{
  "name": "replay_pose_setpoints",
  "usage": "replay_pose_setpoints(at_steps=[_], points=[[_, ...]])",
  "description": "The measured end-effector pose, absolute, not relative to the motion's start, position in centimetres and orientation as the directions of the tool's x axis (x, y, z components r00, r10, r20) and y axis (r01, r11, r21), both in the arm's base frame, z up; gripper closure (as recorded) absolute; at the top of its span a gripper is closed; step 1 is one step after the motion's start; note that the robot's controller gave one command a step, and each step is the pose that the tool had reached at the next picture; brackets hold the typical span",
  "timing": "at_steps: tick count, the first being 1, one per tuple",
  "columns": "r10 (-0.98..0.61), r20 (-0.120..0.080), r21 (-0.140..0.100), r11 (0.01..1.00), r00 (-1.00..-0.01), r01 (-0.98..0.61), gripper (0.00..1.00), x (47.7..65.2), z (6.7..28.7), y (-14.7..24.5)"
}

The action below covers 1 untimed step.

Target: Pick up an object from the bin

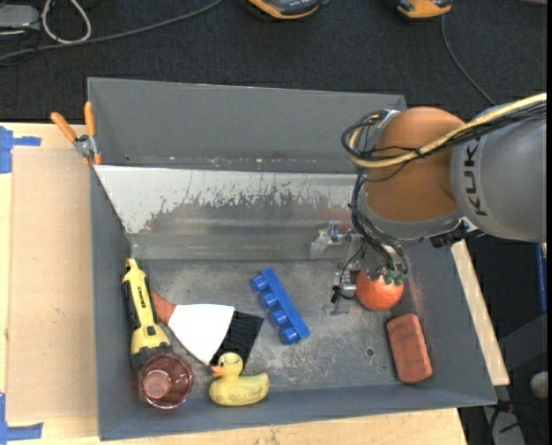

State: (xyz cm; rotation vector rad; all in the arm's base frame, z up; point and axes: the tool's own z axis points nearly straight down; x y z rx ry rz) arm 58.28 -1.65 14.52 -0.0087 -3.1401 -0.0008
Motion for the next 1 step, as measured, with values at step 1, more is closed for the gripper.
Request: replay_pose_setpoints(at_steps=[1], points=[[0.005, 0.002, 0.000, 1.000, -1.000, 0.005, 0.00, 58.28, 14.52, -1.65]])
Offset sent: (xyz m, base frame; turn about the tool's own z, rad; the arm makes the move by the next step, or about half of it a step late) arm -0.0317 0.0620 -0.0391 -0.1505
